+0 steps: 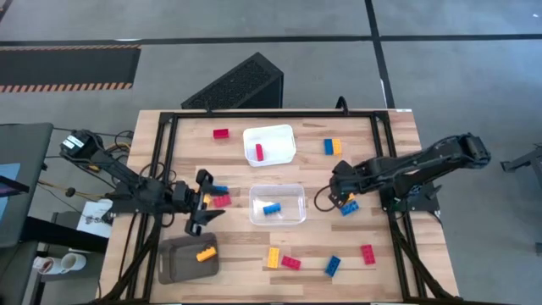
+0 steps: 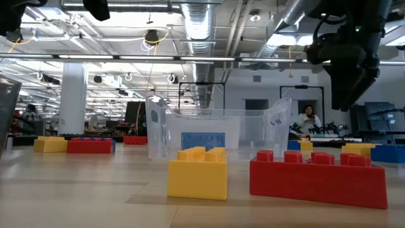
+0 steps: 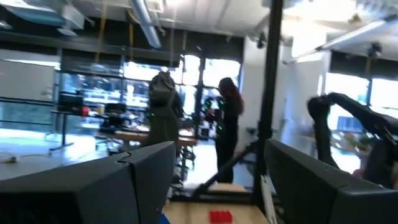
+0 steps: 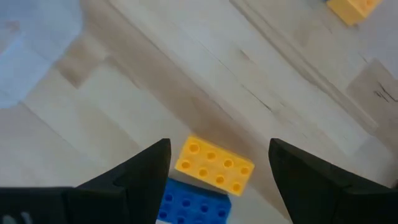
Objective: Sort & place blocks by color
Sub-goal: Put the red game piece into the white bin
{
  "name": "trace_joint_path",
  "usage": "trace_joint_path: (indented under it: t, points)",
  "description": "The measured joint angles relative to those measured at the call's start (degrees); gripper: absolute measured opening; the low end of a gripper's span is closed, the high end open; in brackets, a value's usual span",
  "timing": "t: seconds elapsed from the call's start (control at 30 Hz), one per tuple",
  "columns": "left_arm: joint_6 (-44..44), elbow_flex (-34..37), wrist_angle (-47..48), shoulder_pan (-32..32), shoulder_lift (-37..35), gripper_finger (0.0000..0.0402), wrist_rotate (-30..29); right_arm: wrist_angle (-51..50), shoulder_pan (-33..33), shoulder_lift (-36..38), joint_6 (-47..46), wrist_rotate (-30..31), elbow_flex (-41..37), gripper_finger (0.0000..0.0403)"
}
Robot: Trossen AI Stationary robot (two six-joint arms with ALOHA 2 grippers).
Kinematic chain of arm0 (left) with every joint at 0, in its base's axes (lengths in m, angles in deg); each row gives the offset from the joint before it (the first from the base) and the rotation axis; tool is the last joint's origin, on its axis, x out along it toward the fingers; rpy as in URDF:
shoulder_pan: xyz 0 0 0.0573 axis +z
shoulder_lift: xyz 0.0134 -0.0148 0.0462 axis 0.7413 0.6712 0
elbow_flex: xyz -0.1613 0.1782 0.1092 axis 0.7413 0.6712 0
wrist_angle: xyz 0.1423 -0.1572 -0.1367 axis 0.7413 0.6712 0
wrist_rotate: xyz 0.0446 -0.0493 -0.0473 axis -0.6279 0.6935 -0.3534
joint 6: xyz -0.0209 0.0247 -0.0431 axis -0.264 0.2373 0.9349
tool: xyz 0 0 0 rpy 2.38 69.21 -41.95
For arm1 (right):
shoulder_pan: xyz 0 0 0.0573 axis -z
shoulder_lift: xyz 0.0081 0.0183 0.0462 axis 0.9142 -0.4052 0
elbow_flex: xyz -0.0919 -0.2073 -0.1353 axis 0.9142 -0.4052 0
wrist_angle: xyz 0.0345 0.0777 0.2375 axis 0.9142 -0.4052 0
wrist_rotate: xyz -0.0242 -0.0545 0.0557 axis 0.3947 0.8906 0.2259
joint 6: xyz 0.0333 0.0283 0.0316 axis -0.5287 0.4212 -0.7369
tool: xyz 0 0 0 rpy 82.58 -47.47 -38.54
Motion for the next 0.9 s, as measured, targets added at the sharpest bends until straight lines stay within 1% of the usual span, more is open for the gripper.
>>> trace_joint_path:
  t: [0.1, 0.3, 0.4, 0.5, 0.57, 0.67, 0.77, 0.9]
  points:
    - [-0.1, 0.0, 0.1, 1.1, 0.0, 0.0237, -0.3, -1.8, 3.8, 0.0, 1.5, 0.0, 0.0, 0.0292]
    - [0.1, 0.0, 0.1, 4.6, 0.0, 0.0237, -1.9, 0.8, 14.9, -0.4, 9.6, -0.2, 0.0, 0.0292]
    - [1.4, 0.0, 0.1, 6.1, 0.0, 0.0237, -1.6, 3.0, 19.7, -0.4, 13.7, -2.7, 0.0, 0.0292]
    - [4.1, 0.0, 0.1, 6.6, 0.0, 0.0237, -1.4, 3.1, 20.9, -0.4, 14.7, -8.0, 0.0, 0.0292]
    - [5.7, 0.0, 0.2, 6.6, 0.0, 0.0237, -1.2, 2.2, 18.5, -0.4, 13.7, -11.4, 0.0, 0.0292]
    - [7.6, 0.0, 1.3, 6.5, 0.0, 0.0237, 0.6, 0.0, 11.3, -0.4, 9.2, -13.3, 0.0, 0.0292]
    - [9.0, 0.0, 2.5, 6.4, 0.0, 0.0237, 3.0, -2.5, 2.6, -0.4, 0.9, -14.9, 0.0, 0.0292]
    - [10.8, 0.0, 4.0, 6.4, 0.0, 0.0237, 3.4, -3.9, -8.7, -0.4, -12.6, -18.3, 0.0, 0.0292]
